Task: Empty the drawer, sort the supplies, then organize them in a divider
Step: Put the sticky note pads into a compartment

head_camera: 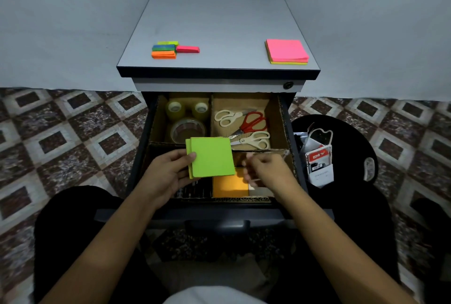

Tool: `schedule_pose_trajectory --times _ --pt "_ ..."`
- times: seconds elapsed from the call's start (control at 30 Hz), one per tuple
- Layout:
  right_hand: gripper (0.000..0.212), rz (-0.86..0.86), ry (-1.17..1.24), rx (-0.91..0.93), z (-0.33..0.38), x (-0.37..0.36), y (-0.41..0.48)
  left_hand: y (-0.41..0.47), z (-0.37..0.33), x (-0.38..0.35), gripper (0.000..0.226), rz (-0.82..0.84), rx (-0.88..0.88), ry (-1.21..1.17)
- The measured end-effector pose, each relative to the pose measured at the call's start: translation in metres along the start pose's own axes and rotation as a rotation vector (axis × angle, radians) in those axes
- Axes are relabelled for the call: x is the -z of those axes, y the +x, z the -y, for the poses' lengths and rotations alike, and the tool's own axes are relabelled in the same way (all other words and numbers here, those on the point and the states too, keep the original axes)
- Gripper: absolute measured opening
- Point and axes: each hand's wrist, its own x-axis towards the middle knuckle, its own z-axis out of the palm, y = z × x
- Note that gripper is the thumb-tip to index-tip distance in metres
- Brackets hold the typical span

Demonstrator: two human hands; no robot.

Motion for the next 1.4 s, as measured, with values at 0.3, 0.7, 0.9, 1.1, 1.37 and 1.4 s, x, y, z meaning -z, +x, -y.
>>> schedule_pose_trajectory --times 0.3,0.7,0.9,1.1,1.37,1.4 --pt "0.007 0.064 0.329 -0.016 -0.004 0.011 -0.006 0.004 0.004 -0.022 0.015 0.113 0.075 -0.029" --pt "0.006 0.173 0.499 -0.135 -0.011 0.025 -0.006 0.006 0.007 -0.031 0.01 0.085 0.108 0.121" --pt "0.01 0.12 0.479 -0.106 -0.009 0.034 -0.004 0.007 0.007 -0.032 0.014 0.119 0.147 0.112" --pt "0.012 -0.001 0.572 -0.057 -0.002 0.057 -0.001 0.009 0.007 -0.037 0.011 0.129 0.197 0.289" --pt "0.008 -0.025 0.583 -0.036 0.005 0.06 0.004 0.023 0.021 -0.081 0.007 0.104 0.24 0.428" --pt "0.008 -0.022 0.581 -0.034 0.005 0.06 0.004 0.024 0.023 -0.086 0.01 0.099 0.244 0.434"
